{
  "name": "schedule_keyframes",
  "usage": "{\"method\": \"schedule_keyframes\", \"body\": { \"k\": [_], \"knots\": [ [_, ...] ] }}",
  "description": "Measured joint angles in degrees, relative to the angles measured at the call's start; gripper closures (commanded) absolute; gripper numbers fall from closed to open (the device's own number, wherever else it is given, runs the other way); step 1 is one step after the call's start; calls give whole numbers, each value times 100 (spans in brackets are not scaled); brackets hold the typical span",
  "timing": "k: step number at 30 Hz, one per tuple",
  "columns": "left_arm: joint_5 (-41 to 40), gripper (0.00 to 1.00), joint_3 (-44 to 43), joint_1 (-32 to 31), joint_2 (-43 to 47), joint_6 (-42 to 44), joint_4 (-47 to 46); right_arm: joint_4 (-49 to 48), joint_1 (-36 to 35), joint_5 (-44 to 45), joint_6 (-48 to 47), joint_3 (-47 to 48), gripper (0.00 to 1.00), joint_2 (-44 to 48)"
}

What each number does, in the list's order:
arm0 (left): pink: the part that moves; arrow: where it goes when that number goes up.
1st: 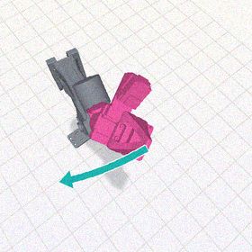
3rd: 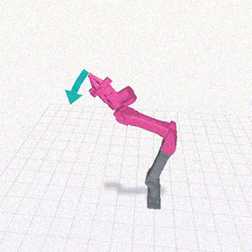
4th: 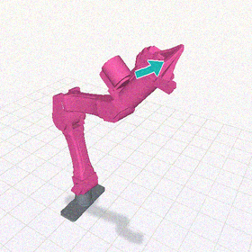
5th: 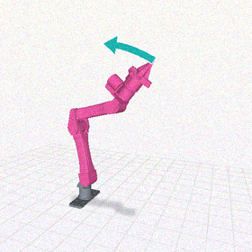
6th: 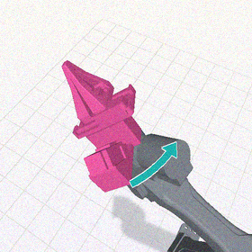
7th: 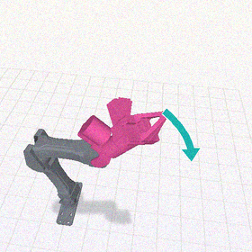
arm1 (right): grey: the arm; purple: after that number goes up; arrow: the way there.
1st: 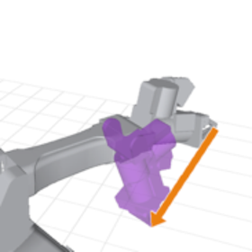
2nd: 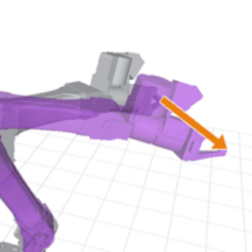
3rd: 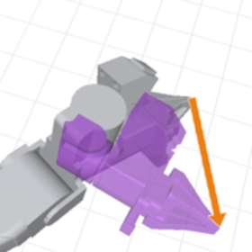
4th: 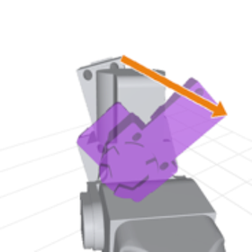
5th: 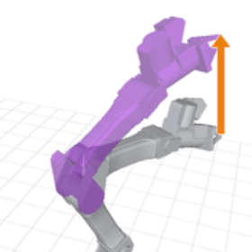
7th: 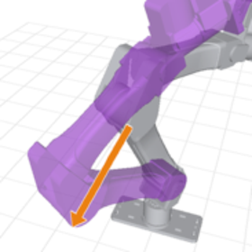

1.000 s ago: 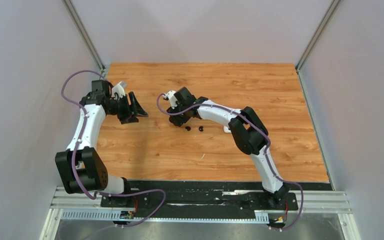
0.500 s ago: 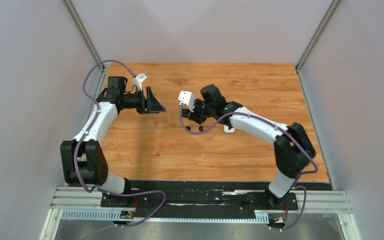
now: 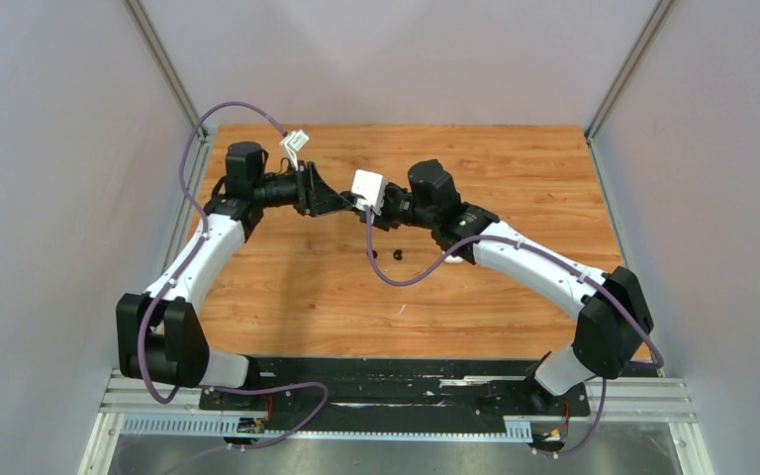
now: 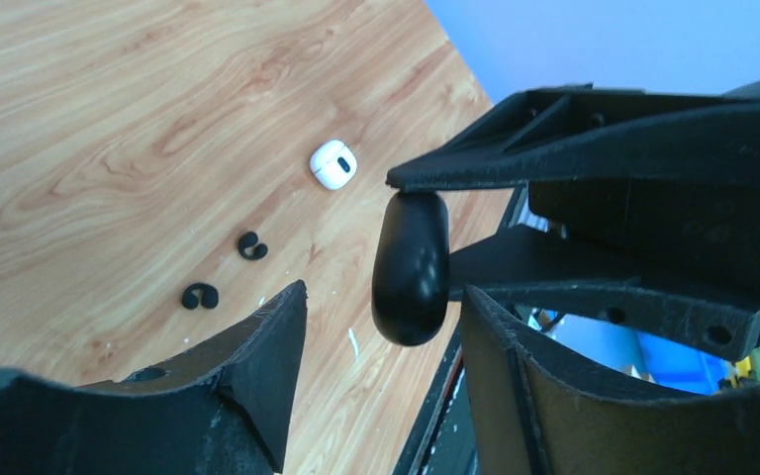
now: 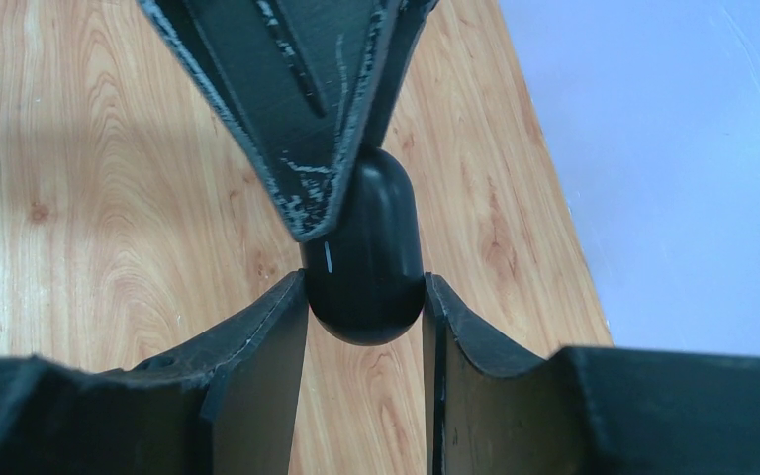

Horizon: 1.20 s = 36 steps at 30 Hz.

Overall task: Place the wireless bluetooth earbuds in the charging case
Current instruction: Pick up the charging case at the center of the board.

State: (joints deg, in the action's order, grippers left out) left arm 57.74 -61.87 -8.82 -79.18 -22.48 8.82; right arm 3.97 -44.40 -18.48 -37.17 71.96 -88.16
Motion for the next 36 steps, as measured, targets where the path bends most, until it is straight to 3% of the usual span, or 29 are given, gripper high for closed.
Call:
{"method": "schedule_keyframes", "body": {
  "k": [6, 13, 23, 29, 30, 31, 32, 34, 36],
  "knots": [
    [-28, 56, 2, -4, -4, -498, -540, -42, -22, -2, 17, 0, 100, -13],
    [87, 49, -2, -17, -125, -686, -782, -140, -22, 72, 249, 0, 100, -164],
    [225, 52, -109, -33, -282, -680, -645, -330, -22, 293, 560, 0, 100, -214],
    [225, 72, -142, -46, -372, -675, -671, -374, -22, 323, 599, 0, 100, -214],
    [234, 79, -144, -46, -389, -673, -680, -372, -22, 334, 605, 0, 96, -214],
    [247, 83, -146, -46, -402, -678, -697, -369, -22, 341, 616, 0, 87, -214],
    [260, 91, -149, -52, -411, -675, -717, -361, -22, 341, 625, 0, 70, -216],
    [286, 100, -151, -52, -428, -680, -756, -358, -20, 341, 675, 0, 54, -216],
    [332, 100, -151, -52, -439, -680, -772, -262, 33, 240, 754, 46, 43, -216]
  ]
}}
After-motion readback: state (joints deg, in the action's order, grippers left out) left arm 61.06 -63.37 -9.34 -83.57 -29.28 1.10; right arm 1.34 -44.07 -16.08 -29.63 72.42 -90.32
